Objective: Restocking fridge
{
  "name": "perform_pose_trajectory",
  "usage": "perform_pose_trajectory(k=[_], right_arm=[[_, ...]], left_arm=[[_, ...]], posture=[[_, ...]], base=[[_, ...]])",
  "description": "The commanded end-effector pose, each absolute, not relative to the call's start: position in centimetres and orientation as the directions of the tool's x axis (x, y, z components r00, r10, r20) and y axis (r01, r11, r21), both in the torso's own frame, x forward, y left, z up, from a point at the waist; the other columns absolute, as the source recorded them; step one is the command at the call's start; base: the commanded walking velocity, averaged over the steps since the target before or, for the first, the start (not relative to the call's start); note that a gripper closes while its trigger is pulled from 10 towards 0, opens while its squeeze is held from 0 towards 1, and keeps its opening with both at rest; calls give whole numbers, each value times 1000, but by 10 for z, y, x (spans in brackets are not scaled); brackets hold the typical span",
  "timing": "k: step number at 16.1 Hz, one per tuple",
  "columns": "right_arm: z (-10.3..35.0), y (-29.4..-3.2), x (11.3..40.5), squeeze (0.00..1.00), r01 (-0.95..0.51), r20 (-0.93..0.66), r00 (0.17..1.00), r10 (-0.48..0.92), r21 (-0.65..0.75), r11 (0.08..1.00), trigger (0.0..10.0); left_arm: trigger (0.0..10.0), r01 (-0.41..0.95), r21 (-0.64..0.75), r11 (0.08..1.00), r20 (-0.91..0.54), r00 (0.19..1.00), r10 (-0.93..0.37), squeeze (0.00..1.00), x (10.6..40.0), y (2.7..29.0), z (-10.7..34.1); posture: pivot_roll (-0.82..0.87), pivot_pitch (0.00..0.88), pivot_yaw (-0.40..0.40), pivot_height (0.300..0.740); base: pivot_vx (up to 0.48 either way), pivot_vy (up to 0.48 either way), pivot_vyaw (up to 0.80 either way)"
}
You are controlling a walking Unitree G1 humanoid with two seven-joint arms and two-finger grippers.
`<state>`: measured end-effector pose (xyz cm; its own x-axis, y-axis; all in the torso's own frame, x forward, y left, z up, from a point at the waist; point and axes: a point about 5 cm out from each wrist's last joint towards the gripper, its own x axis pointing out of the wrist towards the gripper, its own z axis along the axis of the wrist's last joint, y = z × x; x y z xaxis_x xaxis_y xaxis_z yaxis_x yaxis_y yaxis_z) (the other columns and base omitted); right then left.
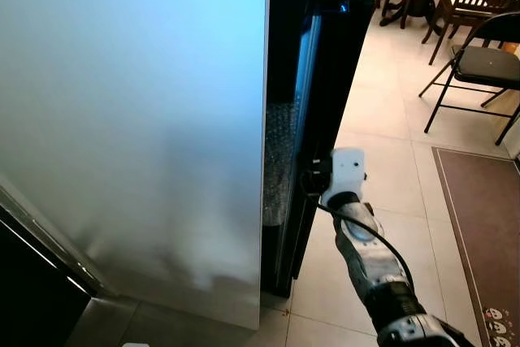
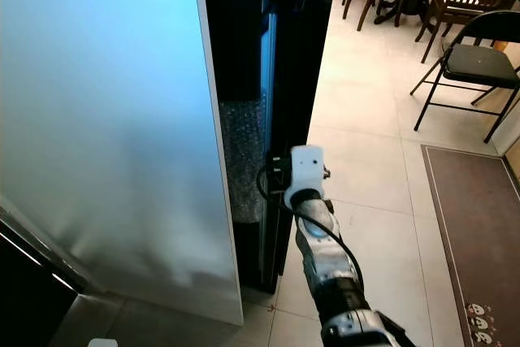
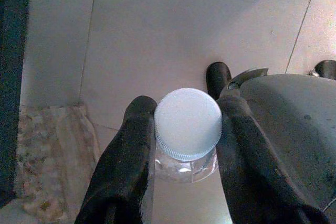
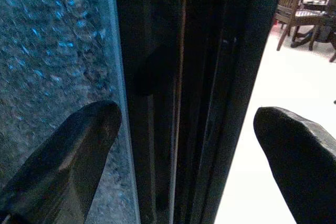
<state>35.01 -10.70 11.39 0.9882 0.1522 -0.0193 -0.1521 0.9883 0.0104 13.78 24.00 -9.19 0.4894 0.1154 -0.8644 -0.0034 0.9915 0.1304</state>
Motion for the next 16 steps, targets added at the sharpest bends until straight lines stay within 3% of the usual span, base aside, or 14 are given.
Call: perform_pose_trajectory(k=[1, 9, 16], right_arm=[[117, -106, 354, 0, -157, -9, 988, 157, 12, 988, 10000], [130, -111, 370, 0, -132, 18, 991, 132, 19, 991, 10000], [116, -105, 370, 0, -197, -61, 978, 199, 44, 979, 10000]], left_arm=[[10000, -7, 135, 991, -871, 475, 122, 0, 135, 240, -93], [10000, -13, 133, 991, -871, 475, 123, 0, 135, 240, -93], [10000, -12, 130, 991, -874, 470, 120, 0, 134, 240, -94]], posture=[[39, 0, 1, 740], [46, 0, -5, 740], [50, 0, -6, 740]], base=[[0, 0, 0], [0, 0, 0], [0, 0, 0]])
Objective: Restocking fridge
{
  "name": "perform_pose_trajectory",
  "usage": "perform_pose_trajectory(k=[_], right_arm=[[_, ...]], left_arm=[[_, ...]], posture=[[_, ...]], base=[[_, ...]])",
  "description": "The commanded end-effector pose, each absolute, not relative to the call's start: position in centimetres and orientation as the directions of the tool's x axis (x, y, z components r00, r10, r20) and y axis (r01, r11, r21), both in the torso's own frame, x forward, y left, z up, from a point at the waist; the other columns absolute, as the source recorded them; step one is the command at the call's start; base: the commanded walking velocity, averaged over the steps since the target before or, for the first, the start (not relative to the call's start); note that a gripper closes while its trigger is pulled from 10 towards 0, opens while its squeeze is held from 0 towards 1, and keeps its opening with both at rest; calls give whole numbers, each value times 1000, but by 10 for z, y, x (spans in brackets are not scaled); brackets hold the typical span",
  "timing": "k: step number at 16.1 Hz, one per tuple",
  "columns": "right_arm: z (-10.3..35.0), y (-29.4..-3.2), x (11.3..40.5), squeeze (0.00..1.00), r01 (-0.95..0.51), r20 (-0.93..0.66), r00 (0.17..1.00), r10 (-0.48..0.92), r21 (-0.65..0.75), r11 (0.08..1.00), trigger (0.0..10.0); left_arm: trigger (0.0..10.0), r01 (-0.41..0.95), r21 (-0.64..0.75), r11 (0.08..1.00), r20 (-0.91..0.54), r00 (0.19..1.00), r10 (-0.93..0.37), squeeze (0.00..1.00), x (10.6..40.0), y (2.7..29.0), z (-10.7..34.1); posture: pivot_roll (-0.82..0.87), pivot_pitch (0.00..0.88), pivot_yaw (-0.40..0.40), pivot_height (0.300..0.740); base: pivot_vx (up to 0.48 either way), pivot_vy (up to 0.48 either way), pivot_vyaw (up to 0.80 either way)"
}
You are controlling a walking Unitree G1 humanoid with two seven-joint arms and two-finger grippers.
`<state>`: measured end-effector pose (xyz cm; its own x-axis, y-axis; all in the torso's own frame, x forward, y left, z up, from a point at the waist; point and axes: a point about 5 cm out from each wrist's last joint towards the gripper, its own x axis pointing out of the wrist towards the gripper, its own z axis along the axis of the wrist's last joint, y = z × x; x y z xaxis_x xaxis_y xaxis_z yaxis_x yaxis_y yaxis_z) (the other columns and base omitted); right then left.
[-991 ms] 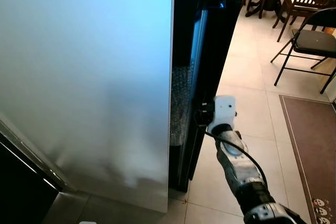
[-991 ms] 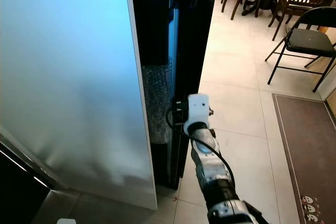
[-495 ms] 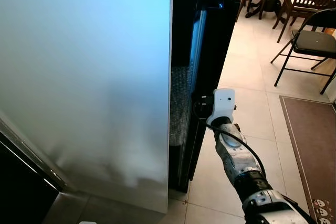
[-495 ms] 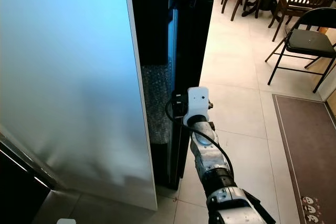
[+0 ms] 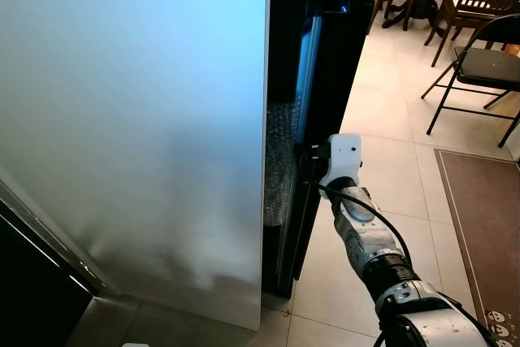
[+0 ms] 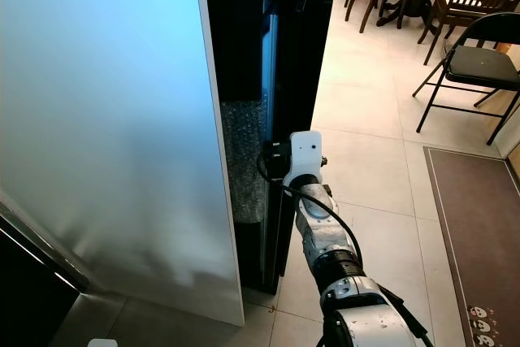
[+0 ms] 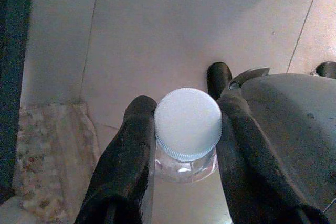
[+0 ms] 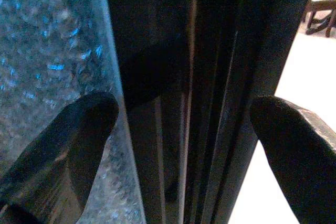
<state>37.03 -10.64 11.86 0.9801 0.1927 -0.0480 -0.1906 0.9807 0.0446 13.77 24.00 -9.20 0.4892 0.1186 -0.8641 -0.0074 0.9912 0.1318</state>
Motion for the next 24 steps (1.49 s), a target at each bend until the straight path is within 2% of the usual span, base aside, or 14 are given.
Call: perform_pose_trajectory(k=[1, 4, 10, 14, 16, 17, 18, 22, 24], right_arm=[[115, -105, 369, 0, -198, -62, 978, 200, 46, 979, 10000], [119, -109, 372, 0, -183, -49, 981, 185, 51, 982, 10000], [126, -138, 375, 0, -35, -5, 999, 35, 24, 999, 10000], [120, -172, 366, 0, 125, 12, 992, -125, 26, 992, 10000], [112, -198, 355, 0, 232, 1, 973, -232, 1, 973, 10000], [100, -227, 339, 0, 342, -21, 939, -343, -28, 939, 10000], [92, -245, 328, 0, 404, -43, 913, -405, -44, 914, 10000], [60, -286, 291, 0, 534, -153, 826, -542, -96, 840, 10000], [40, -296, 271, 0, 575, -232, 775, -588, -125, 808, 10000]], left_arm=[[10000, -11, 130, 991, -875, 470, 120, 0, 134, 239, -94], [10000, -8, 130, 991, -875, 470, 119, 0, 134, 239, -94], [10000, -9, 131, 991, -874, 470, 120, 0, 134, 239, -94], [10000, -7, 132, 991, -875, 470, 119, 0, 133, 239, -94], [10000, -5, 130, 991, -876, 468, 118, 0, 133, 239, -94], [10000, -4, 129, 992, -876, 467, 116, 0, 133, 239, -94], [10000, -1, 129, 992, -877, 466, 114, 0, 132, 238, -95], [10000, 8, 126, 992, -880, 462, 108, 0, 132, 238, -95], [10000, 10, 125, 992, -880, 463, 106, 0, 132, 238, -95]], posture=[[51, 0, -6, 740], [50, 0, -7, 740], [50, 0, -9, 740], [42, 0, -6, 740], [39, 0, -11, 740], [35, 0, -12, 740], [31, 0, -11, 740], [20, 0, -15, 740], [22, 0, -16, 740]], base=[[0, 0, 0], [0, 0, 0], [0, 0, 0], [0, 0, 0], [0, 0, 0], [0, 0, 0], [0, 0, 0], [0, 0, 0], [0, 0, 0]])
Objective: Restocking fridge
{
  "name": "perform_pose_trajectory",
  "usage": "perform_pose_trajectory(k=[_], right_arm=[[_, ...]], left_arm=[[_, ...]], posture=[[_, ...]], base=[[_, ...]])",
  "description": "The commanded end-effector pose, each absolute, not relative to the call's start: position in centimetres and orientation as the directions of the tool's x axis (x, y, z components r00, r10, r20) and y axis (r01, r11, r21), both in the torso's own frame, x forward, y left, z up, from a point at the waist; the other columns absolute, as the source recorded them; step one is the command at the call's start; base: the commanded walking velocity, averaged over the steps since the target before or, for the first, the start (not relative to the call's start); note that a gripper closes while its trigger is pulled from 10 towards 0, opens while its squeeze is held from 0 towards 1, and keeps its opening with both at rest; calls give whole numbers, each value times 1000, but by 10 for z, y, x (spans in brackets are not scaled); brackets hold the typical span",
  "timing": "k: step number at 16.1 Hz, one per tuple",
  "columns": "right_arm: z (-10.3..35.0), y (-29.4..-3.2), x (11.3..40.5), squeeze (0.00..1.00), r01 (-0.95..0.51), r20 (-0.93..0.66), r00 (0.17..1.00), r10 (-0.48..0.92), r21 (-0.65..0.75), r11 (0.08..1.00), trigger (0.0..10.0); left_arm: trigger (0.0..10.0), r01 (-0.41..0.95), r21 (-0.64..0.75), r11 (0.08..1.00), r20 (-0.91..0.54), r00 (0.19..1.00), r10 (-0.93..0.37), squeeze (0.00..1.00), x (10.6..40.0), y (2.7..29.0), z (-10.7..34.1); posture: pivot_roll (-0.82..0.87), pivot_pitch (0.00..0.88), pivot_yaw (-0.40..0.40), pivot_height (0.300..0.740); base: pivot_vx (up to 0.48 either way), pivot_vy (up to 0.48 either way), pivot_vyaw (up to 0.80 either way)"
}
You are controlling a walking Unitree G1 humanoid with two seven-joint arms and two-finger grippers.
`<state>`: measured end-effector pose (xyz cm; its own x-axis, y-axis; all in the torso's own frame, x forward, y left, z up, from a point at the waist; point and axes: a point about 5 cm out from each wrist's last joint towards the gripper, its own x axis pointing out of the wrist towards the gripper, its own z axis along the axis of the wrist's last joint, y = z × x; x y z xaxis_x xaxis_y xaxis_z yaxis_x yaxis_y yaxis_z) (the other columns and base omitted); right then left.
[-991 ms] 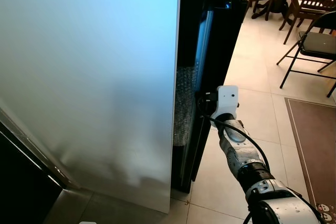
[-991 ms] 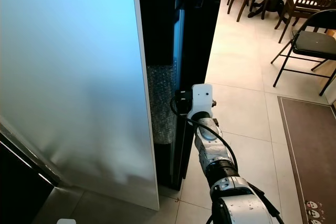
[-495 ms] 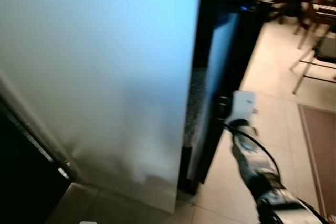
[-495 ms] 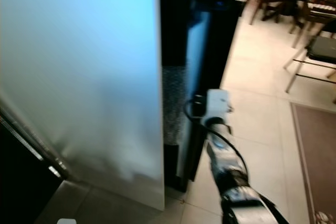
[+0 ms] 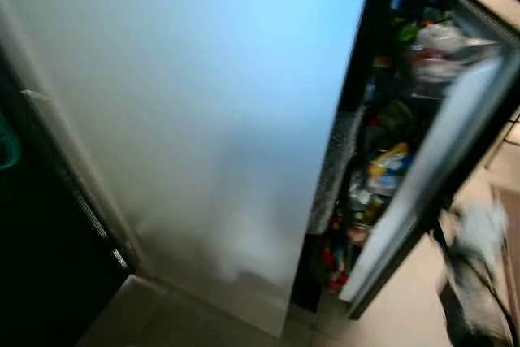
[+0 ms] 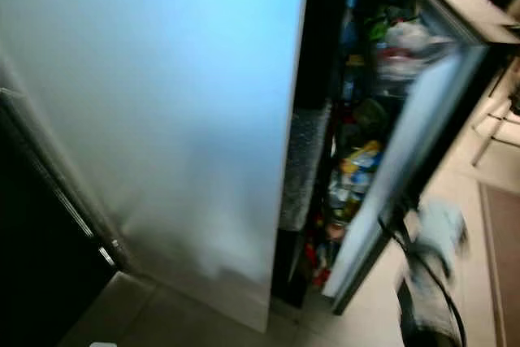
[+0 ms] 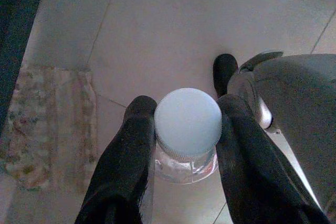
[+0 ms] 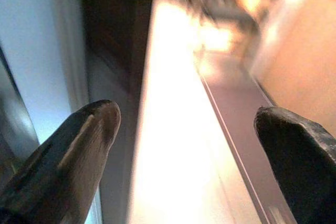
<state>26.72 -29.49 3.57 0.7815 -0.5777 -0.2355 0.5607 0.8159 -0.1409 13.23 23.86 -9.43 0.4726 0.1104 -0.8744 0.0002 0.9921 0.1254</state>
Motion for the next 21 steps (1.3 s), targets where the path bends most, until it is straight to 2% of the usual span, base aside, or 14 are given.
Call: perform_pose_trajectory(k=[1, 3, 5, 6, 8, 9, 11, 13, 17, 18, 21], right_arm=[[30, -297, 264, 0, 578, -270, 759, -592, -138, 804, 10000], [5, -291, 249, 0, 553, -387, 733, -559, -137, 822, 10000], [-21, -276, 236, 0, 453, -521, 726, -449, -129, 882, 10000], [-41, -261, 221, 0, 374, -623, 695, -359, -113, 921, 10000], [-61, -245, 201, 0, 380, -729, 626, -277, -25, 925, 10000], [-79, -229, 178, 0, 161, -808, 561, -179, -106, 981, 10000], [-86, -230, 163, 0, 179, -846, 505, -172, -92, 980, 10000], [-89, -230, 156, 0, 240, -854, 492, -173, -58, 969, 10000], [-95, -229, 142, 0, 257, -874, 452, -175, -60, 965, 10000], [-99, -224, 134, 0, 216, -889, 433, -146, -55, 975, 10000], [-99, -223, 134, 0, 96, -895, 434, -107, -72, 993, 10000]], left_arm=[[10000, 12, 125, 992, -880, 462, 105, 0, 132, 237, -95], [10000, 15, 124, 992, -882, 460, 103, 0, 132, 237, -95], [10000, 14, 124, 992, -882, 460, 103, 0, 133, 237, -95], [10000, 13, 124, 992, -882, 460, 105, 0, 133, 237, -95], [10000, 15, 124, 992, -882, 460, 103, 0, 133, 237, -95], [10000, 19, 122, 992, -883, 458, 100, 0, 133, 237, -95], [10000, 4, 121, 993, -879, 466, 106, 0, 133, 238, -95], [10000, 34, 130, 991, -882, 461, 100, 0, 133, 239, -94], [10000, 58, 138, 989, -886, 454, 97, 0, 132, 240, -94], [10000, 64, 134, 989, -887, 453, 91, 0, 132, 240, -94], [10000, 63, 132, 989, -886, 455, 89, 0, 134, 240, -94]], posture=[[22, 0, -16, 740], [19, 0, -15, 740], [19, 0, -16, 740], [21, 0, -13, 740], [2, 0, -4, 740], [12, 0, -7, 740], [30, 0, -6, 740], [15, 0, 5, 740], [13, 0, 12, 740], [15, 0, 12, 740], [13, 0, 7, 740]], base=[[0, 0, 0], [0, 0, 0], [0, 0, 0], [0, 0, 0], [0, 0, 0], [0, 0, 0], [0, 0, 0], [0, 0, 0], [0, -203, 0], [0, -296, 0], [0, -296, 0]])
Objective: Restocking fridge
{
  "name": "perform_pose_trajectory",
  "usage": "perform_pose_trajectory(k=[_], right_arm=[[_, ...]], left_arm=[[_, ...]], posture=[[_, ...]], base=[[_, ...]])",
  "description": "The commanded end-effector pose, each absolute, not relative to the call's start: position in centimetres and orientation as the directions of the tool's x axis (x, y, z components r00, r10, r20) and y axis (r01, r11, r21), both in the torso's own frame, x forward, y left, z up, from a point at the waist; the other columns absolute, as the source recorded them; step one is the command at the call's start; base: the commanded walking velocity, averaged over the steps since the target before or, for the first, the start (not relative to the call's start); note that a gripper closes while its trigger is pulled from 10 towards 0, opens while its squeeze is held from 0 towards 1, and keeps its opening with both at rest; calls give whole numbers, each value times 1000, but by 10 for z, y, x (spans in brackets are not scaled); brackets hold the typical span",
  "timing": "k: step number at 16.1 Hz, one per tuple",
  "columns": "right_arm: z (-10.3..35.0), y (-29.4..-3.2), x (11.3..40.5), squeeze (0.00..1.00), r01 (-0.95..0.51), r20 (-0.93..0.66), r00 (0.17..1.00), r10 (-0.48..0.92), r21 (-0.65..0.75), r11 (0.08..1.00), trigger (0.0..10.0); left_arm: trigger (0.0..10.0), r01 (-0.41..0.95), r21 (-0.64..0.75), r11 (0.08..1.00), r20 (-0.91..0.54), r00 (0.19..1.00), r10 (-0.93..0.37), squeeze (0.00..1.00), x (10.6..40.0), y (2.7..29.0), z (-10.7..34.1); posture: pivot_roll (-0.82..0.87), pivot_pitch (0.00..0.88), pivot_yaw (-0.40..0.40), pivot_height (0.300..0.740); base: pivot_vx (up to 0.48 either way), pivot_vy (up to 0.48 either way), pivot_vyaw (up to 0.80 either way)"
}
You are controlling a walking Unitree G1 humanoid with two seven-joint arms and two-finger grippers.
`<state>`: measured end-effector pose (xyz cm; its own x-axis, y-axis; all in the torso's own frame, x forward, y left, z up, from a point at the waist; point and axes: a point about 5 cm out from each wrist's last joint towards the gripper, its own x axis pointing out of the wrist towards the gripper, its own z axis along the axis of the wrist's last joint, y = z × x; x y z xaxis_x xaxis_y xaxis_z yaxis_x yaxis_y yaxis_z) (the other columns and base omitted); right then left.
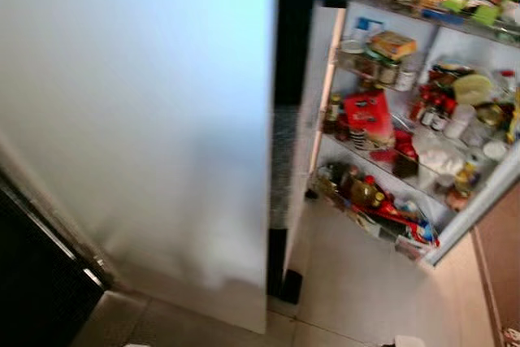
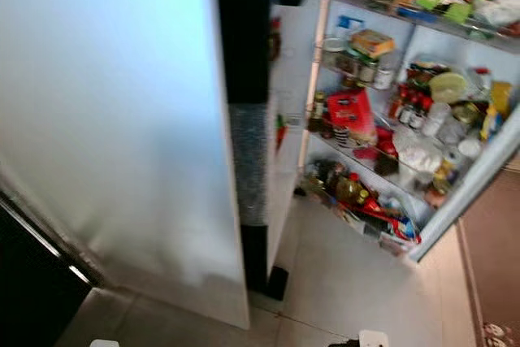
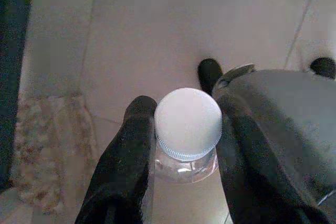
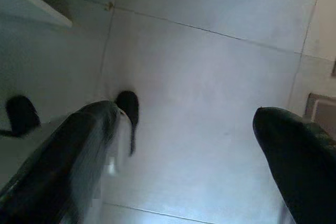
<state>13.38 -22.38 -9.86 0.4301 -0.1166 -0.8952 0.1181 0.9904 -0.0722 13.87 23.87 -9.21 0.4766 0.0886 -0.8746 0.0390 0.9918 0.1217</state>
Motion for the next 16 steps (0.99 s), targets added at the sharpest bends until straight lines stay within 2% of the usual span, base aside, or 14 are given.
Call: perform_pose_trajectory(k=[1, 6, 10, 16], right_arm=[[-98, -223, 135, 0, 90, -895, 435, -105, -72, 993, 10000], [-94, -230, 143, 0, 112, -886, 449, -118, -75, 991, 10000], [-94, -230, 142, 0, 63, -889, 445, -108, -89, 994, 10000], [-95, -225, 144, 0, 50, -893, 441, -87, -73, 996, 10000]], left_arm=[[10000, 61, 132, 989, -886, 455, 90, 0, 134, 240, -93], [10000, 50, 133, 990, -884, 457, 96, 0, 136, 241, -93], [10000, 40, 134, 990, -883, 459, 101, 0, 137, 241, -92], [10000, 31, 133, 991, -884, 456, 105, 0, 137, 241, -93]], posture=[[12, 0, 8, 740], [9, 0, 16, 740], [7, 0, 13, 740], [11, 0, 11, 740]], base=[[0, -296, 0], [0, -298, 0], [0, -444, 0], [0, -359, 800]])
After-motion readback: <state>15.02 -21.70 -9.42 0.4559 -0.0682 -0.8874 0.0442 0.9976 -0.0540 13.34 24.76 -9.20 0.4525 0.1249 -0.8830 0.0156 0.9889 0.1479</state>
